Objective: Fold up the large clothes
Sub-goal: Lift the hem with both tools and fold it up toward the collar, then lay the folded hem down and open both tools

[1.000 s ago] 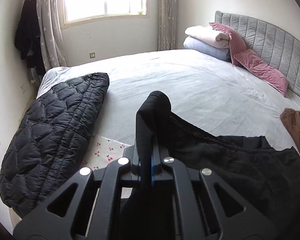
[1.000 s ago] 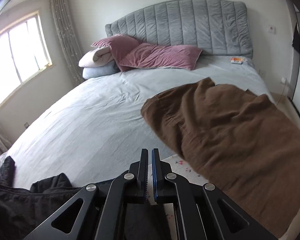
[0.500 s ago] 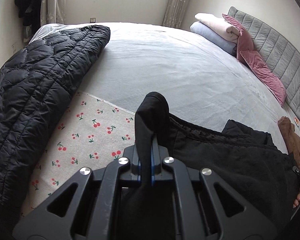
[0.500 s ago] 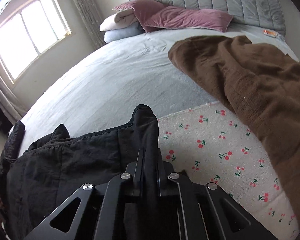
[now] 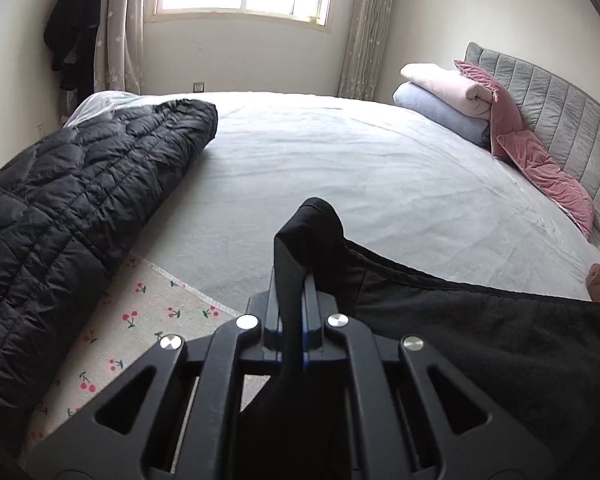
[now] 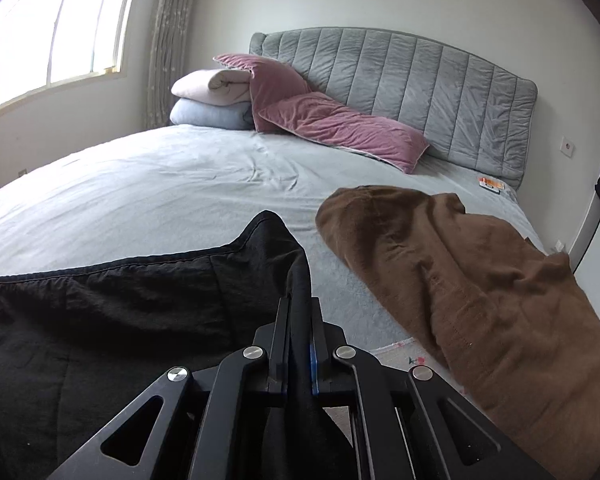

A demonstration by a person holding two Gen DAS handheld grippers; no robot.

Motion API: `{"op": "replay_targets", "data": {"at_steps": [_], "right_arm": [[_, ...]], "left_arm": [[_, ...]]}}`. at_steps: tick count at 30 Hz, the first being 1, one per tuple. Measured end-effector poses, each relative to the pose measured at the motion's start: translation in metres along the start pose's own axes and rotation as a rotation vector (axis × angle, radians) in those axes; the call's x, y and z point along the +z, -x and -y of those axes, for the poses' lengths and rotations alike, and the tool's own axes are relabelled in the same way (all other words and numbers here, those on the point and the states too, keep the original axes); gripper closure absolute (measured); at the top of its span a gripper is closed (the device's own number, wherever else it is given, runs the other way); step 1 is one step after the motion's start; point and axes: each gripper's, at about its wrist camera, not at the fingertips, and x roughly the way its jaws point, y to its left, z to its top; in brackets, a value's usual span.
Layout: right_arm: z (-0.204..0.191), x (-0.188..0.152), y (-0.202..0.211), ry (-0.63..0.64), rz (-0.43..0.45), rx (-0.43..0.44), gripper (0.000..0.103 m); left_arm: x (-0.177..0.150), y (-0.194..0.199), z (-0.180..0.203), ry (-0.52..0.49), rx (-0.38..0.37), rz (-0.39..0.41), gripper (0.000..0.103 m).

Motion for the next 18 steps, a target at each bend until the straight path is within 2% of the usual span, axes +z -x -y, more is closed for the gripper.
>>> {"op": "replay_targets", "data": {"at_steps": [1, 2, 3, 4, 6, 7, 8, 10, 12, 16, 18], "right_arm": [[-0.001, -0.006, -0.013, 0.007, -0.047, 0.001, 0.095], [-0.003, -0.01, -0.02, 0.019, -0.086, -0.002, 0.091], [-0.005, -0.013, -0.023, 0.031, -0.115, -0.011, 0.089], [-0.005, -0.013, -0.019, 0.034, -0.121, -0.018, 0.083], [-0.006, -0.011, 0.001, 0.033, -0.092, -0.009, 0.066], [-0.009, -0.009, 0.012, 0.039, -0.069, 0.013, 0.049], [-0.015, -0.007, 0.026, 0.047, -0.046, 0.042, 0.044], [-0.037, -0.001, 0.054, 0.087, -0.019, 0.127, 0.04], [-0.073, -0.002, 0.076, 0.149, -0.028, 0.219, 0.038], [-0.141, -0.013, 0.084, 0.18, -0.132, 0.41, 0.035], [-0.162, -0.024, 0.077, 0.194, -0.17, 0.436, 0.035]], "left_arm": [[-0.004, -0.012, -0.003, 0.01, 0.006, -0.057, 0.091], [-0.005, -0.021, -0.005, 0.021, 0.017, -0.118, 0.083], [-0.004, -0.023, -0.009, 0.031, 0.041, -0.148, 0.08], [-0.002, -0.019, -0.011, 0.039, 0.056, -0.149, 0.077], [0.003, -0.001, -0.011, 0.036, 0.073, -0.116, 0.064], [0.004, 0.009, -0.006, 0.015, 0.09, -0.103, 0.05], [0.005, 0.017, 0.002, -0.009, 0.095, -0.098, 0.037], [0.002, 0.031, 0.024, -0.051, 0.054, -0.113, 0.033], [-0.005, 0.043, 0.054, -0.083, -0.026, -0.146, 0.033], [-0.027, 0.058, 0.115, -0.068, -0.224, -0.214, 0.024], [-0.041, 0.05, 0.131, -0.071, -0.223, -0.247, 0.024]]}}
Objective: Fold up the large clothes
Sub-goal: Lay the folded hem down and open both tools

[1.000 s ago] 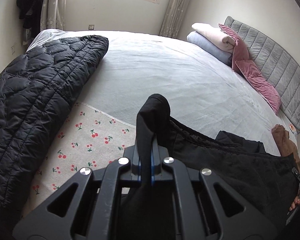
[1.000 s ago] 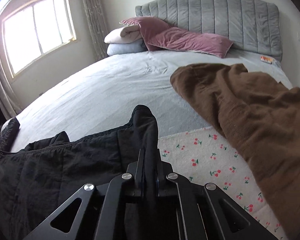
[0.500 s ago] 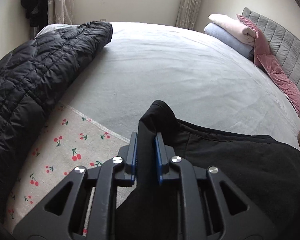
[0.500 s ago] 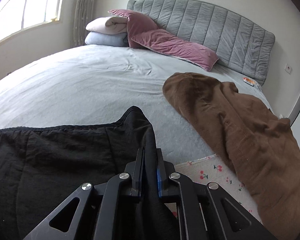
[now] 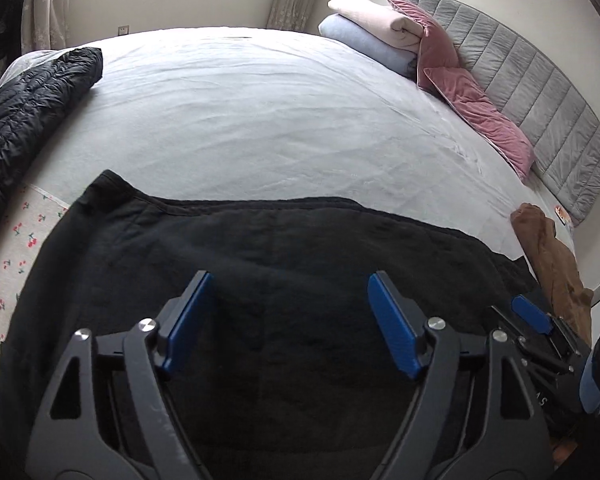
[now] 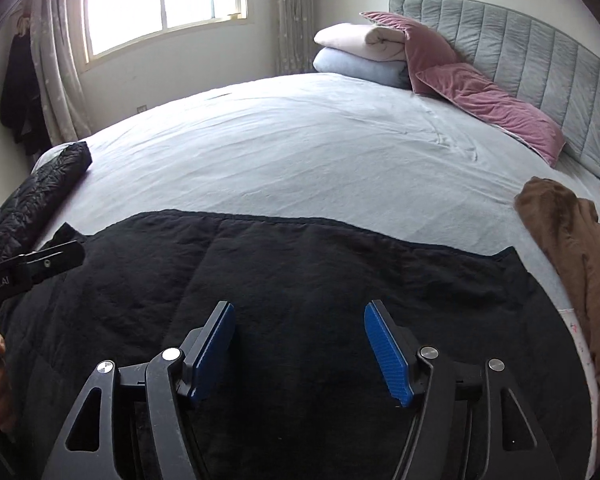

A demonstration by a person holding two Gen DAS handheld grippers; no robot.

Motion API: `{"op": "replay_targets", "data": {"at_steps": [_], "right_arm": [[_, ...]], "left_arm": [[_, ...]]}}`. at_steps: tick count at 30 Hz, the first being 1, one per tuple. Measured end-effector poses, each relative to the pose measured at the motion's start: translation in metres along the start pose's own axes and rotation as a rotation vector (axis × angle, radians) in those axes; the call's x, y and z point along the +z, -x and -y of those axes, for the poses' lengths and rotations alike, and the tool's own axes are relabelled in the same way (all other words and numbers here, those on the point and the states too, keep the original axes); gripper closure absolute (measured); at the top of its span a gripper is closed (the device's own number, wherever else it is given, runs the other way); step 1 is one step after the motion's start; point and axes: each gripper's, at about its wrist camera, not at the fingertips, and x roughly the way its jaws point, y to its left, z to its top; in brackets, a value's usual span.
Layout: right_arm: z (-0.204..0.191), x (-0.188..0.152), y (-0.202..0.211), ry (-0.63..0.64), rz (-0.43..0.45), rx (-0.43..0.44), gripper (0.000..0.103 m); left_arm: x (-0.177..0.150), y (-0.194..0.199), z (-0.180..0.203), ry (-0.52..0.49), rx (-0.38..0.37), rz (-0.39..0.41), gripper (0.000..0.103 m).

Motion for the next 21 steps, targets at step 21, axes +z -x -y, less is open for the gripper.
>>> {"op": "replay_targets", "data": {"at_steps": [21], "right_arm": [[0.138, -0.082, 0.107, -0.173, -0.005, -0.09, 0.023]], "left_arm": [[-0.059, 0.11, -0.083, -0.14, 0.131, 0.043, 0.02]]}}
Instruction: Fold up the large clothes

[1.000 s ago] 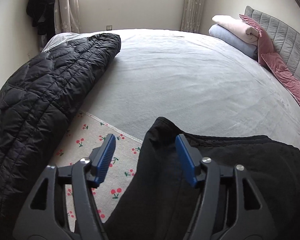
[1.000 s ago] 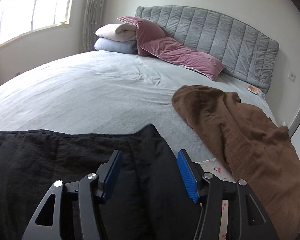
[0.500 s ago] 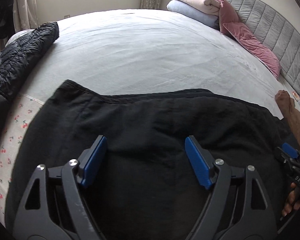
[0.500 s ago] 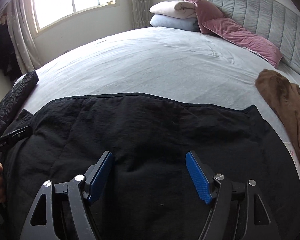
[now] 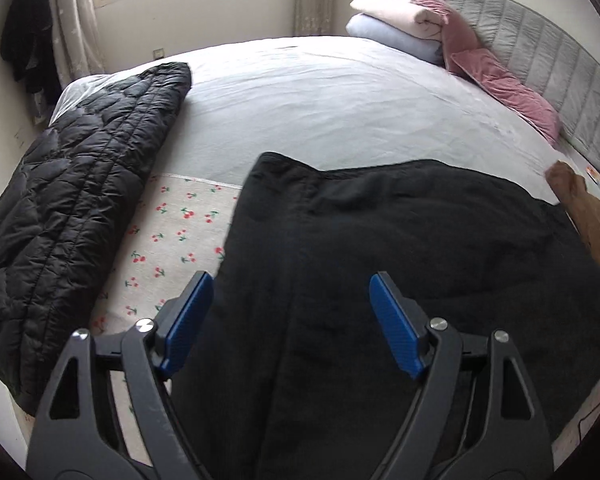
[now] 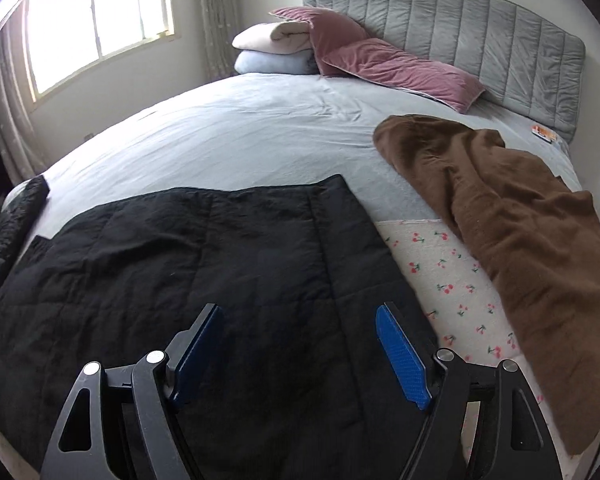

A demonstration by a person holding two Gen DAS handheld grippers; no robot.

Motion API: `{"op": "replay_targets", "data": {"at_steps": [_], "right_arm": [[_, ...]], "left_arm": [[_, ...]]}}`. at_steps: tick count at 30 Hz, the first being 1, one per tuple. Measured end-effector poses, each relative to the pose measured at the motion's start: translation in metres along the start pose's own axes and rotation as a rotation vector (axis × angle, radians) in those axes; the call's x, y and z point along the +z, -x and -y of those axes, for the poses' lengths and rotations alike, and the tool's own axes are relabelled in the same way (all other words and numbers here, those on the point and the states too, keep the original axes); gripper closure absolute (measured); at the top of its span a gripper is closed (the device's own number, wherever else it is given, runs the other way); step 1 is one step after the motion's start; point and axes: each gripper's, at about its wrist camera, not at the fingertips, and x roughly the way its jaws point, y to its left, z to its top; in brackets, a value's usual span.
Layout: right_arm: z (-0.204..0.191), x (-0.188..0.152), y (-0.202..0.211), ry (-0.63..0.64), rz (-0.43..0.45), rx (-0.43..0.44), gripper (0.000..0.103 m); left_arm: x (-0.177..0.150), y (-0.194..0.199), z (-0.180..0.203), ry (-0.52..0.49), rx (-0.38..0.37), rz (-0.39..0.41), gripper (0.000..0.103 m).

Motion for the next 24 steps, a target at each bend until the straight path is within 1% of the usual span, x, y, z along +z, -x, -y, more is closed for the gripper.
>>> {"op": "replay_targets", "data": {"at_steps": [1, 3, 5, 6, 7, 8, 9, 10, 11, 12, 13, 14, 15, 16, 17, 19, 21, 23, 24], "right_arm": [[-0.011, -0.011, 0.006, 0.015, -0.006, 0.028, 0.023], [-0.028, -0.038, 0.012, 0.034, -0.039, 0.049, 0.023], [-0.023, -0.061, 0.011, 0.031, -0.099, 0.039, 0.023], [-0.012, -0.073, 0.012, 0.009, -0.12, 0.011, 0.023], [0.001, -0.084, 0.019, -0.012, -0.12, -0.007, 0.023], [0.013, -0.093, 0.028, -0.026, -0.092, 0.003, 0.023], [0.021, -0.099, 0.04, -0.03, -0.084, 0.0, 0.024], [0.022, -0.104, 0.053, -0.032, -0.08, -0.003, 0.023], [0.018, -0.107, 0.069, -0.028, -0.07, -0.029, 0.023], [0.011, -0.111, 0.086, -0.015, -0.053, -0.064, 0.023], [0.002, -0.115, 0.103, -0.004, -0.024, -0.075, 0.023], [-0.007, -0.12, 0.119, 0.0, -0.004, -0.069, 0.022], [-0.016, -0.125, 0.134, -0.001, 0.004, -0.062, 0.02], [-0.025, -0.13, 0.146, -0.005, 0.008, -0.056, 0.016], [-0.033, -0.136, 0.156, -0.01, 0.011, -0.048, 0.015], [-0.048, -0.149, 0.173, -0.022, 0.004, -0.045, 0.012], [-0.063, -0.162, 0.181, -0.023, -0.031, -0.042, 0.012], [-0.078, -0.176, 0.186, -0.001, -0.06, -0.013, 0.011], [-0.085, -0.182, 0.189, 0.01, -0.067, -0.001, 0.011]], "left_arm": [[-0.015, 0.008, 0.012, -0.022, -0.031, 0.004, 0.015], [-0.044, 0.012, 0.022, -0.033, -0.066, -0.032, 0.014], [-0.073, 0.006, 0.017, -0.034, -0.05, -0.095, 0.014], [-0.086, 0.01, 0.012, -0.059, -0.048, -0.076, 0.014], [-0.095, 0.02, 0.009, -0.105, -0.022, -0.031, 0.014], [-0.102, 0.03, 0.007, -0.142, 0.054, -0.012, 0.014], [-0.105, 0.043, 0.007, -0.163, 0.098, -0.009, 0.014], [-0.107, 0.057, 0.007, -0.162, 0.111, -0.013, 0.014], [-0.109, 0.072, 0.008, -0.139, 0.111, -0.015, 0.014], [-0.111, 0.088, 0.01, -0.108, 0.094, -0.014, 0.014], [-0.113, 0.101, 0.016, -0.09, 0.073, -0.019, 0.011], [-0.118, 0.114, 0.022, -0.083, 0.058, -0.028, 0.006], [-0.123, 0.126, 0.031, -0.081, 0.06, -0.038, 0.004], [-0.129, 0.137, 0.04, -0.081, 0.064, -0.044, 0.001], [-0.135, 0.146, 0.049, -0.084, 0.06, -0.046, 0.001], [-0.151, 0.161, 0.067, -0.082, 0.054, -0.072, 0.001], [-0.169, 0.169, 0.082, -0.07, 0.04, -0.116, 0.001], [-0.186, 0.173, 0.095, -0.055, 0.016, -0.159, 0.001], [-0.194, 0.175, 0.101, -0.048, 0.003, -0.163, 0.001]]}}
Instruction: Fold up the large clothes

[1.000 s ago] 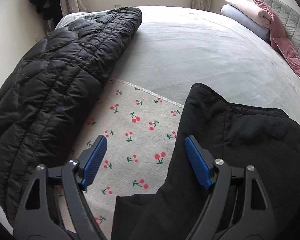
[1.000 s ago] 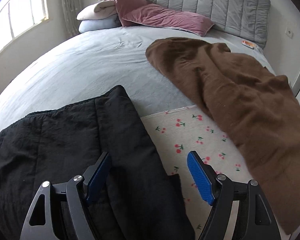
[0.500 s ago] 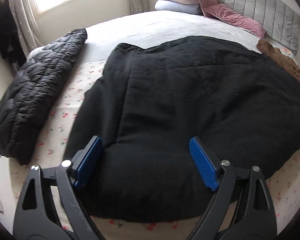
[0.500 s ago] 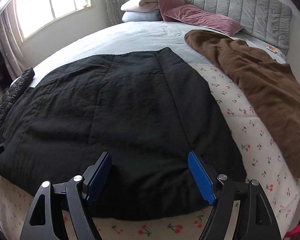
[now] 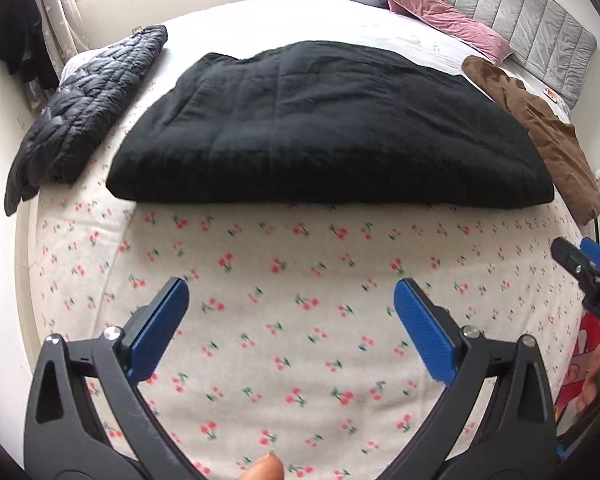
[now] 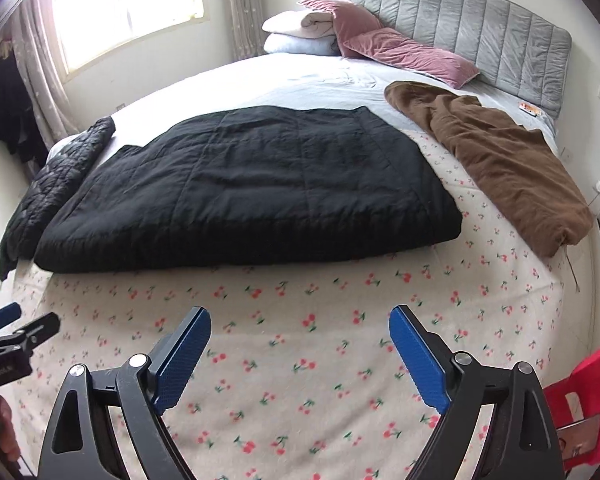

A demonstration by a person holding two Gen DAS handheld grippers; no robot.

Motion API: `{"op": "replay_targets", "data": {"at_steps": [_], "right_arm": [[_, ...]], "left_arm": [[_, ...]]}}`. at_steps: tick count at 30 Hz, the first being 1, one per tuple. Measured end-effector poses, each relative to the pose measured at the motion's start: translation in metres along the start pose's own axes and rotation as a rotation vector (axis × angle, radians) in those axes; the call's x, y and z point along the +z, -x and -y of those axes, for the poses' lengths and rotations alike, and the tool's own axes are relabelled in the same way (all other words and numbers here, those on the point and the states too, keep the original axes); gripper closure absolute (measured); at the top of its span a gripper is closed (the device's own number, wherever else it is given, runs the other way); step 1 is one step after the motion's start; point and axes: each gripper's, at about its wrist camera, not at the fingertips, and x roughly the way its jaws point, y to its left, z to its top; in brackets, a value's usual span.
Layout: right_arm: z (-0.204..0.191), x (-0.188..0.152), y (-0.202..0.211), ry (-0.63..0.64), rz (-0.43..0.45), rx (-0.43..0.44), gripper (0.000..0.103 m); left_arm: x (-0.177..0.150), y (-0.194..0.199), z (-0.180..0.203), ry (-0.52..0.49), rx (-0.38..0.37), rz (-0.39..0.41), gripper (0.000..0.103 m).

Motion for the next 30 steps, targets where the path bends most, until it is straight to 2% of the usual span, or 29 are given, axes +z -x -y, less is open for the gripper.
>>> {"op": "replay_targets", "data": {"at_steps": [3, 7, 9, 14, 30], "right_arm": [[-0.014, -0.017, -0.001, 0.015, -0.008, 0.008, 0.011], [-0.031, -0.028, -0.011, 0.054, -0.031, 0.016, 0.011], [-0.035, -0.031, -0.015, 0.067, -0.033, 0.0, 0.011], [-0.038, -0.034, -0.023, 0.078, -0.028, -0.036, 0.011], [-0.035, -0.043, -0.028, 0.096, -0.035, -0.059, 0.011]], "left_arm": [[-0.022, 0.006, 0.014, 0.017, -0.013, 0.042, 0.001], [-0.028, 0.001, 0.022, 0.004, 0.011, 0.062, 0.001], [-0.027, -0.009, 0.024, -0.018, 0.058, 0.038, 0.001], [-0.032, -0.024, 0.022, -0.007, 0.057, -0.014, 0.001], [-0.036, -0.019, 0.022, -0.011, 0.071, -0.001, 0.001]]}}
